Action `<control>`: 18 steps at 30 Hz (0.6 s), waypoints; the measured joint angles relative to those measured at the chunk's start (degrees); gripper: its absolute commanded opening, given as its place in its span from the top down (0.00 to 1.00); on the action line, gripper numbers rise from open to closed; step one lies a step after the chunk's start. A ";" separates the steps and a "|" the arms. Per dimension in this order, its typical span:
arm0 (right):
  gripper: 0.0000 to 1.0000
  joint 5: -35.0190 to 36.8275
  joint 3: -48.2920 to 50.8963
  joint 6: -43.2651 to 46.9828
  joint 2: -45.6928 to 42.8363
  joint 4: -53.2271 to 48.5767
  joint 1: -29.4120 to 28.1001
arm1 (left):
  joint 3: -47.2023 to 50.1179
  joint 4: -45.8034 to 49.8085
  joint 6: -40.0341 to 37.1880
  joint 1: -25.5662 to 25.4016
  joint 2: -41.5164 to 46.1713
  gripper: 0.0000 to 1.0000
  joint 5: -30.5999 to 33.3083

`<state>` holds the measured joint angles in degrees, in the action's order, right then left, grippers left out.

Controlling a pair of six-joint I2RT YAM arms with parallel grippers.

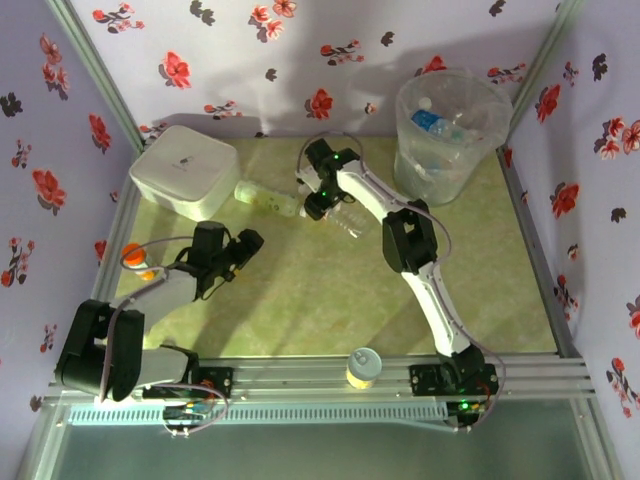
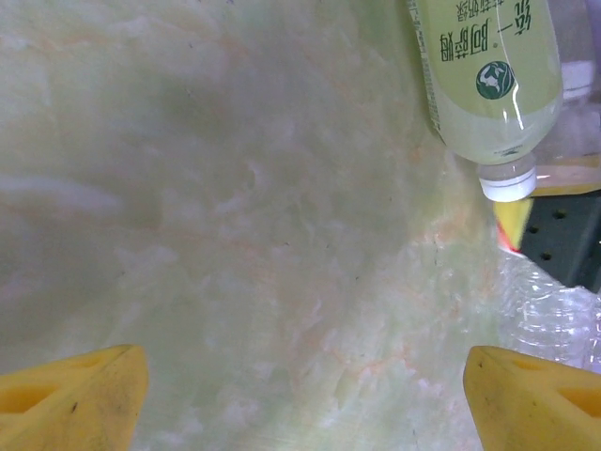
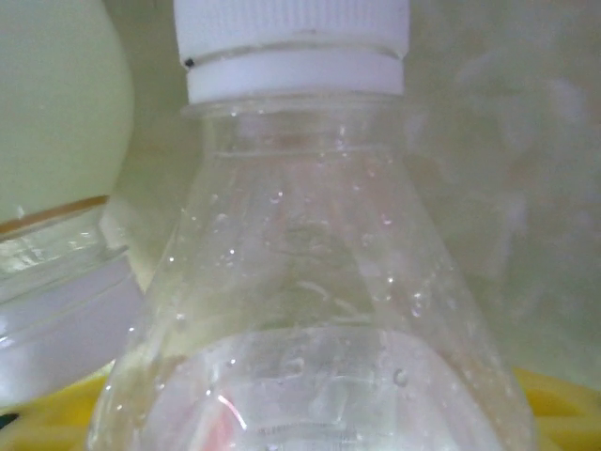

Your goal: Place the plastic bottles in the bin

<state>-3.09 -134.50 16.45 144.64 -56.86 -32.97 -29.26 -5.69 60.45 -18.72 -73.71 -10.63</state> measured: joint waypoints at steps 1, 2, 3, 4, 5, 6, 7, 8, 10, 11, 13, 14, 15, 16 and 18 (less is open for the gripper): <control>0.37 -0.07 0.24 -0.22 -1.22 0.11 0.13 | -0.04 -0.07 0.00 -0.09 -0.09 0.12 0.00; 0.38 -0.22 0.57 -0.50 -2.86 0.35 0.37 | -0.15 -0.11 0.00 -0.22 -0.24 0.12 0.02; 0.39 -0.33 0.87 -0.63 -4.42 0.66 0.55 | -0.28 -0.11 0.00 -0.39 -0.33 0.12 0.02; 0.39 -0.61 1.57 -1.05 -6.56 1.46 0.79 | -0.44 -0.13 0.00 -0.63 -0.37 0.12 0.02; 0.41 -1.01 2.40 -1.51 -8.92 2.38 1.09 | -0.63 -0.11 0.00 -0.90 -0.37 0.12 0.02; 0.42 -1.55 3.41 -1.92 -11.28 3.43 1.42 | -0.85 -0.13 -0.02 -1.14 -0.37 0.12 0.00; 0.42 -2.27 4.85 -2.69 -14.14 4.90 1.81 | -1.16 -0.15 -0.07 -1.46 -0.37 0.12 0.00; 0.43 -3.13 6.40 -3.72 -16.81 6.43 2.29 | -1.44 -0.26 -0.37 -1.84 -0.37 0.11 -0.02; 0.42 -4.87 9.73 -6.75 -22.03 10.03 3.48 | -2.01 -1.03 -1.38 -2.97 -0.39 0.09 -0.35; 0.42 -5.86 12.15 -8.83 -24.79 12.70 4.17 | -2.36 -1.64 -2.14 -3.78 -0.46 0.01 -0.81; 0.42 -7.30 18.01 -13.73 -29.81 18.71 5.27 | -3.56 -3.93 -3.93 -5.84 -0.98 0.00 -2.60; 0.44 -7.72 21.40 -17.00 -32.15 22.01 5.88 | -4.57 -5.27 -4.76 -7.10 -1.44 0.00 -3.72; 0.44 -7.91 23.89 -19.61 -33.66 24.39 6.23 | -5.64 -6.45 -5.75 -8.20 -1.90 0.00 -4.61; 0.44 -8.09 27.41 -23.91 -35.47 28.00 6.60 | -7.15 -7.32 -7.08 -9.60 -2.47 0.00 -5.57; 0.45 -9.01 34.23 -32.26 -37.99 35.30 6.80 | -10.73 -8.48 -10.45 -12.50 -3.61 0.00 -6.88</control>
<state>-12.10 -100.27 -15.81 106.65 -21.56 -26.17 -39.99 -14.17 50.00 -31.22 -77.32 -17.52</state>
